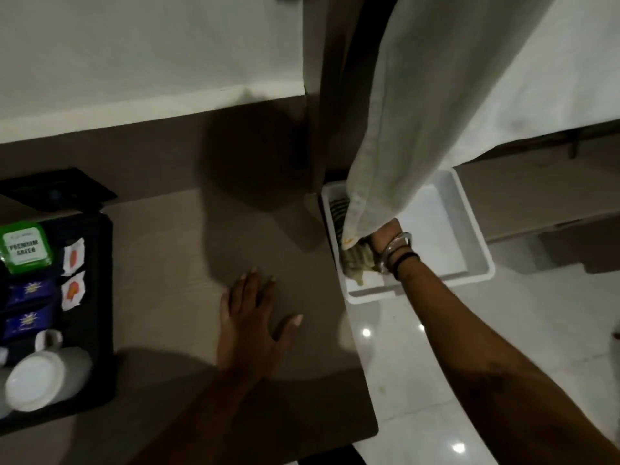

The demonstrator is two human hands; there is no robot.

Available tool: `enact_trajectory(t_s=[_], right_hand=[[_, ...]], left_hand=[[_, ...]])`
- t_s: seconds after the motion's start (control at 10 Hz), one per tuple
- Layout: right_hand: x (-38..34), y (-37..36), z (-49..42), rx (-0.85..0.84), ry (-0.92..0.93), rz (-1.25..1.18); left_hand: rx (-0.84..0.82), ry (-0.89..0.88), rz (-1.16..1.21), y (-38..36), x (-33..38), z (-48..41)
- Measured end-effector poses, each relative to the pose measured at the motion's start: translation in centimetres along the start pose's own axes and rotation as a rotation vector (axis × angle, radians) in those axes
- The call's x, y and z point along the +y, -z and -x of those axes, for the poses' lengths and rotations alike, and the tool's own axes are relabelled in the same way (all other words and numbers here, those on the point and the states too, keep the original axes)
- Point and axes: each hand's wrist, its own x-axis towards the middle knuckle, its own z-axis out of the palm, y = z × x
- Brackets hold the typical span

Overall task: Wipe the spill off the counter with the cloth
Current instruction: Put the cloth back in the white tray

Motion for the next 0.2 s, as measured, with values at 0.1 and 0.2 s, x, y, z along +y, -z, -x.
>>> enact_trajectory(t_s=[0.1,0.2], right_hand=[[0.3,-0.7,1.6,0.158,0.168,-0.049],[1.1,-0.6,2.7,0.150,0.170,-0.024]], left_hand=[[-0.017,0.021,-0.046,0.6,-0.1,-0.4],[-0.006,0.034,-0.013,0.5,0.3,-0.2]])
